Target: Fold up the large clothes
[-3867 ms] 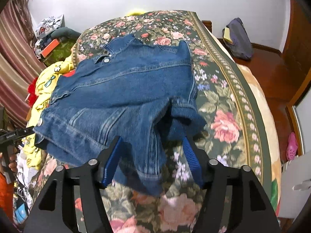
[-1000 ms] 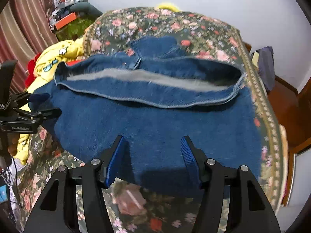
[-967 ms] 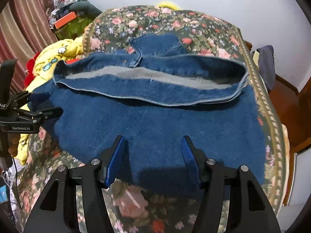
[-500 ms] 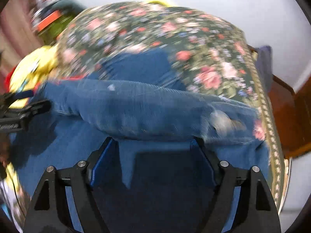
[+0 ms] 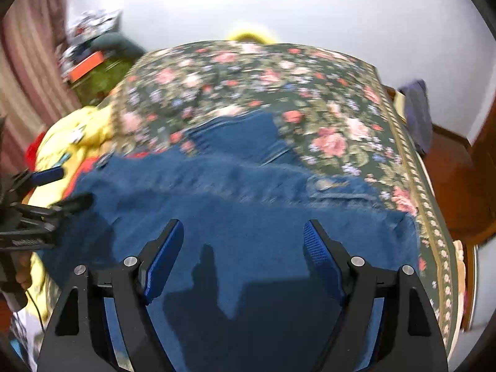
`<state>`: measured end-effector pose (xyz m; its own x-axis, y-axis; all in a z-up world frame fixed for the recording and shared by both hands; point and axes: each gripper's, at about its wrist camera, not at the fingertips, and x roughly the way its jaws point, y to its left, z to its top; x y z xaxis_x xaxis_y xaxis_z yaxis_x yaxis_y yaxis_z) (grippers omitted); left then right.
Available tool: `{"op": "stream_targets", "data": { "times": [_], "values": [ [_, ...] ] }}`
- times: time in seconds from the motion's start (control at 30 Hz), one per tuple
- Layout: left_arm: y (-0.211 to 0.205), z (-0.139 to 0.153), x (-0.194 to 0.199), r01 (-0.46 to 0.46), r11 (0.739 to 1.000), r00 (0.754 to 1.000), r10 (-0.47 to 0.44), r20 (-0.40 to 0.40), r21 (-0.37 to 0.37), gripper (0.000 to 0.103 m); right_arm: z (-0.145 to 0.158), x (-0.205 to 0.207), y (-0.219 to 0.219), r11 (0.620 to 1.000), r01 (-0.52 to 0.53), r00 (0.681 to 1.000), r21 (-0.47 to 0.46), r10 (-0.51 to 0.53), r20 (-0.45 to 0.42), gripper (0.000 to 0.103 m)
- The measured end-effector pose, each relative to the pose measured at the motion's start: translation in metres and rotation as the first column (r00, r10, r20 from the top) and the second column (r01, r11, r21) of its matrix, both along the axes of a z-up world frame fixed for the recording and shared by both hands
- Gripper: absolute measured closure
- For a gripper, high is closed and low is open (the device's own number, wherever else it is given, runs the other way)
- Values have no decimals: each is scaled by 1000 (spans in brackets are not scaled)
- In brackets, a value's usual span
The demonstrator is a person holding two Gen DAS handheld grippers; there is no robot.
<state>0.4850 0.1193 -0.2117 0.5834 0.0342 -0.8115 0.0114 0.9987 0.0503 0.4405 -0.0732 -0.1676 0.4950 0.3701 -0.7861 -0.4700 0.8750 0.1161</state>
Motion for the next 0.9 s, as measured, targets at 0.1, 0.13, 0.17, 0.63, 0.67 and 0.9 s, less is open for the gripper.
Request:
{"op": "stream_targets", "data": {
  "times": [0.1,0.13,0.17,0.63,0.67,0.9],
  "values": [
    [-12,-8,-16,25,1000,1000,-25,-17,-6,3,-5,-15,9,998,-45,999,-34,45,15,26],
    [-15,-11,-21,28,1000,999,-28,-26,-14,3,-7,-22,12,996,-63,998,-60,64,20,26],
    [-18,-15,-26,30,999,999,-31,-37,-17,3,-10,-26,12,995,-66,997,-77,69,29,26],
    [46,-40,-61,-109,994,992,107,-73,-21,3,-30,-23,-75,977,117,993,-180,-115,19,18],
    [50,-40,-65,-126,992,990,125,-69,-1,3,-30,-24,-82,978,122,992,-168,-122,14,18],
    [84,-38,-87,-249,969,967,248,-52,-8,3,-24,-33,-106,977,163,986,-134,-164,5,18]
  ]
}}
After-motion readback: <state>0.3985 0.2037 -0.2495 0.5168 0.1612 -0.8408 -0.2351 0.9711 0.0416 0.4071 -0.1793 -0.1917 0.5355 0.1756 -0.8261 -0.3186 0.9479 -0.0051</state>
